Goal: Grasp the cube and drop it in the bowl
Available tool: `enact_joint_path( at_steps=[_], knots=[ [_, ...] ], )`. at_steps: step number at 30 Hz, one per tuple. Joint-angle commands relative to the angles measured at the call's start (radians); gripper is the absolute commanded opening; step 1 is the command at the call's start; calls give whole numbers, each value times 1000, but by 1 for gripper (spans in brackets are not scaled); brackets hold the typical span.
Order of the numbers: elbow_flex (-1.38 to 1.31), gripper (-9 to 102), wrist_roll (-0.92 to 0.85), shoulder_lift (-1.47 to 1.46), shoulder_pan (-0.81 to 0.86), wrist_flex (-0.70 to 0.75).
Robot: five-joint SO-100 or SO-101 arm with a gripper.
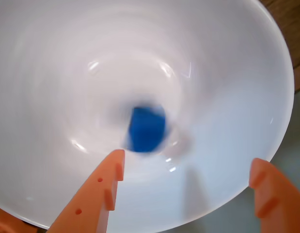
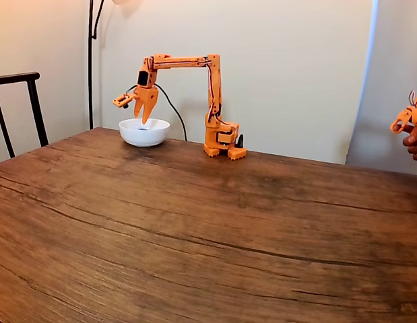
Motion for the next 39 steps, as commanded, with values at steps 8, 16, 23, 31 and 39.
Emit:
enact_joint_path(
  at_steps=[8, 16, 23, 31, 39],
  knots=[
    [-40, 36, -66, 61, -58, 161],
    [-41, 33, -75, 287, -186, 319],
    [12, 15, -75, 506, -253, 471],
    [196, 14, -308, 799, -491, 468],
    [359, -1, -411, 997, -652, 468]
  ],
)
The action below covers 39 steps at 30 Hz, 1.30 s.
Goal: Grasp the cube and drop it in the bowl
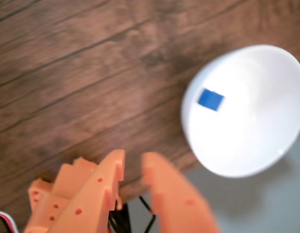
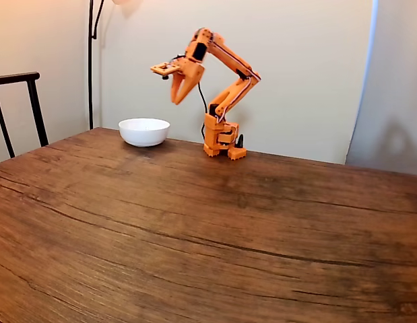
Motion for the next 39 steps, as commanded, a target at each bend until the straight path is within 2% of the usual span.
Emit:
enact_joint_path(
  at_steps=[1, 10, 20, 32, 39],
  knots=[
    [20, -1, -32, 58, -54, 58],
    [54, -1, -35, 175, -276, 31],
    [155, -1, -106, 360, -451, 15],
    [497, -1, -295, 861, -724, -137],
    [626, -1, -293, 853, -810, -278]
  ],
)
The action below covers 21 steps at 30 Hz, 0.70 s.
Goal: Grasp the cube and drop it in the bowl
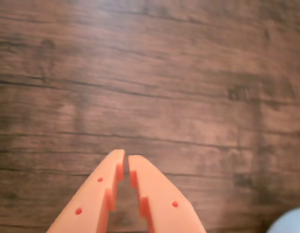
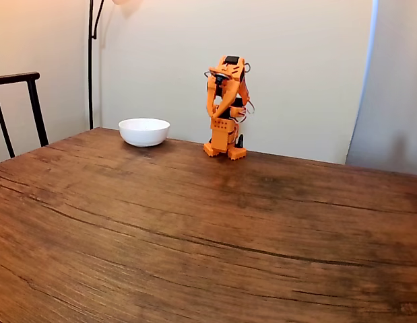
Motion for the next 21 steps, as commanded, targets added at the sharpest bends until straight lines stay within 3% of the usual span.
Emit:
enact_joint_path(
  at_steps=[1, 11, 21],
  knots=[
    [34, -1, -3, 3, -15, -77],
    [301, -1, -18, 3, -52, -336],
    [462, -1, -71, 3, -58, -353]
  ],
)
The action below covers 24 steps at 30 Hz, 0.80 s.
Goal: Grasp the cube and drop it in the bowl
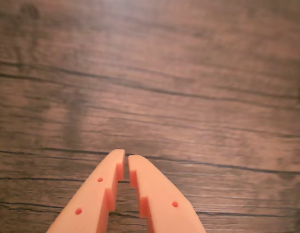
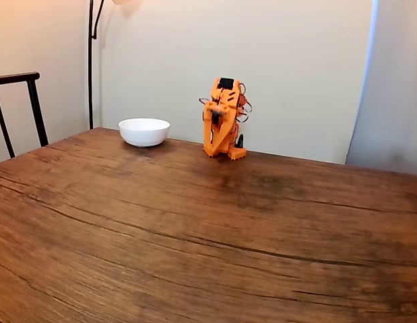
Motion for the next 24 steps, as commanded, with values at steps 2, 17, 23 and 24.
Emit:
enact_joint_path(
  at_steps=[2, 17, 23, 24],
  knots=[
    [34, -1, -9, 5, 0, -21],
    [112, -1, -9, -6, 8, 23],
    [112, 0, -9, 0, 8, 132],
    [112, 0, -9, 0, 8, 147]
  ],
)
